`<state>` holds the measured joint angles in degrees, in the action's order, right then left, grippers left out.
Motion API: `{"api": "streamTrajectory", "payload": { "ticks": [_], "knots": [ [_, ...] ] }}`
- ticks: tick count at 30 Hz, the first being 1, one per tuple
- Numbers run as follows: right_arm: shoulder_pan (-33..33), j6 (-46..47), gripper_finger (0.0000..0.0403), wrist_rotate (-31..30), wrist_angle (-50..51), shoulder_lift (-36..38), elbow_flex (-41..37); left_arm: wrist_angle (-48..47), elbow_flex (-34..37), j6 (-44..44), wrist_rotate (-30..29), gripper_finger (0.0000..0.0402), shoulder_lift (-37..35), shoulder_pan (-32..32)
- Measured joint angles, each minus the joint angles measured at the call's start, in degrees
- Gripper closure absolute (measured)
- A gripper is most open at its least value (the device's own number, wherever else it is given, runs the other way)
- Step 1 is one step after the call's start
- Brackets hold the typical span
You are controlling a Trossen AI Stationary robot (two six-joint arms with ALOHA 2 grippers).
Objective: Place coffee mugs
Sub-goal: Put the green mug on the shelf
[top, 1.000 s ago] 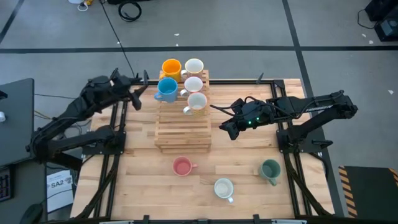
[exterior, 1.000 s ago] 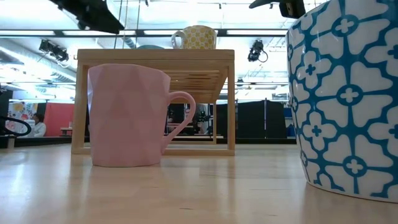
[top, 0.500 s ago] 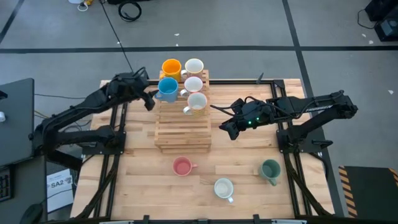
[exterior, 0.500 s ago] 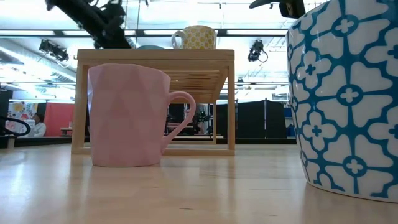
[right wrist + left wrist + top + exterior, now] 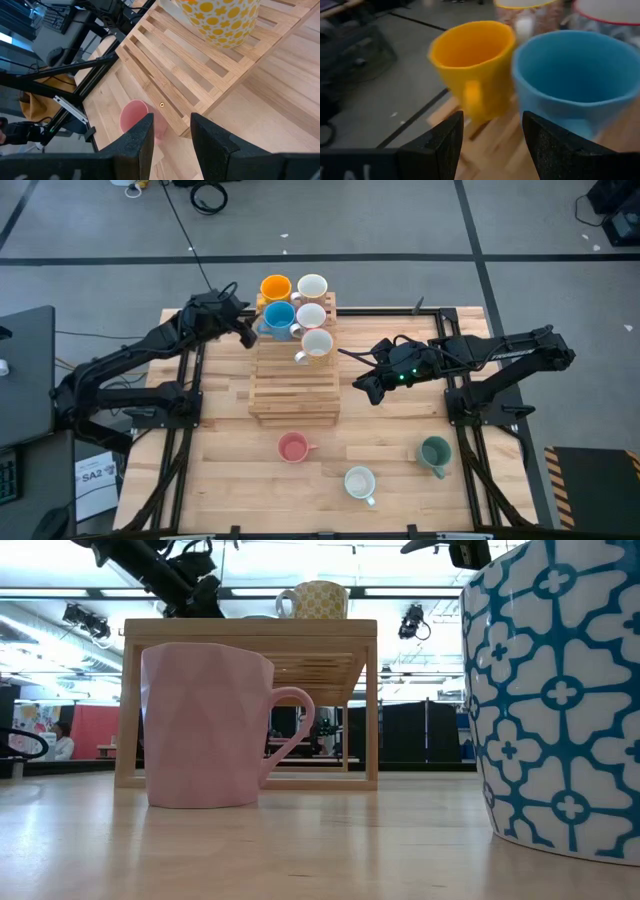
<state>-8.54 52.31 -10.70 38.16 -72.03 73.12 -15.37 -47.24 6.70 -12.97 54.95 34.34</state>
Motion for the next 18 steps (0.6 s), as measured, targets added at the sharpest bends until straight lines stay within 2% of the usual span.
{"api": "streamTrajectory", "payload": {
  "ticks": [3,10,18],
  "knots": [
    [0.0,0.0,0.0269,0.0,0.0,0.0,0.0,0.1,0.0,0.0,-1.8,0.0192,-1.8,0.0],
    [0.0,0.0,0.0269,-0.2,0.0,0.0,0.0,-1.1,0.0,-1.6,-1.7,0.0192,-10.2,-1.7],
    [-0.8,-2.9,0.0269,1.6,0.0,0.0,0.0,-11.7,0.0,-7.8,6.8,0.0192,-19.1,-8.0]
  ]
}}
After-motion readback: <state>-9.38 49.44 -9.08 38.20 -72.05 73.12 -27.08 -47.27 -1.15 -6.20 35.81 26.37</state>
